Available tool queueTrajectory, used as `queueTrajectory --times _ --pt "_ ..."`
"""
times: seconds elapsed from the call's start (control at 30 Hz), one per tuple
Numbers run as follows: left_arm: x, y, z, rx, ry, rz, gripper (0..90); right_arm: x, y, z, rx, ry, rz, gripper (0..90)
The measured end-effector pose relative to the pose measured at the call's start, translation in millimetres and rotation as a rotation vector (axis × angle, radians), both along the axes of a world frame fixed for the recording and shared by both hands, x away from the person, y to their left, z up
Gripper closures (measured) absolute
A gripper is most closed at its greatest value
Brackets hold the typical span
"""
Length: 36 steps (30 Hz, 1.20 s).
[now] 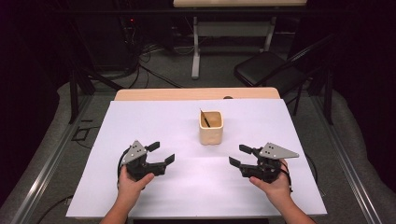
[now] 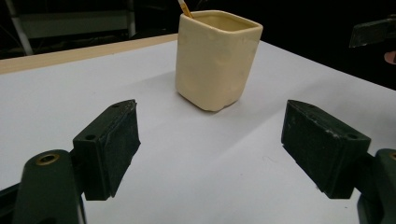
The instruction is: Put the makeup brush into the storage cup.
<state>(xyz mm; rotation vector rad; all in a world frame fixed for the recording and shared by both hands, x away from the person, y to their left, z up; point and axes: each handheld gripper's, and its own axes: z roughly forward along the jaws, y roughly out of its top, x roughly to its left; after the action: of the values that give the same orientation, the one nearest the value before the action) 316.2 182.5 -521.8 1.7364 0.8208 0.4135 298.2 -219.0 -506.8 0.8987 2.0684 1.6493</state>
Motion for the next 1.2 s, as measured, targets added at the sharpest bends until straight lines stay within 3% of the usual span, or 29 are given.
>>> queueTrajectory --times 0.3,1.2 --pt "0.0 -1.0 -1.0 0.004 0.005 -0.008 19.2 -3.6 0.9 -8.3 -0.052 -0.018 0.01 35.1" --pt "0.5 -2.5 -3.1 0.014 0.007 -0.016 19.2 -6.6 6.4 -21.2 -0.051 0.02 0.037 35.3"
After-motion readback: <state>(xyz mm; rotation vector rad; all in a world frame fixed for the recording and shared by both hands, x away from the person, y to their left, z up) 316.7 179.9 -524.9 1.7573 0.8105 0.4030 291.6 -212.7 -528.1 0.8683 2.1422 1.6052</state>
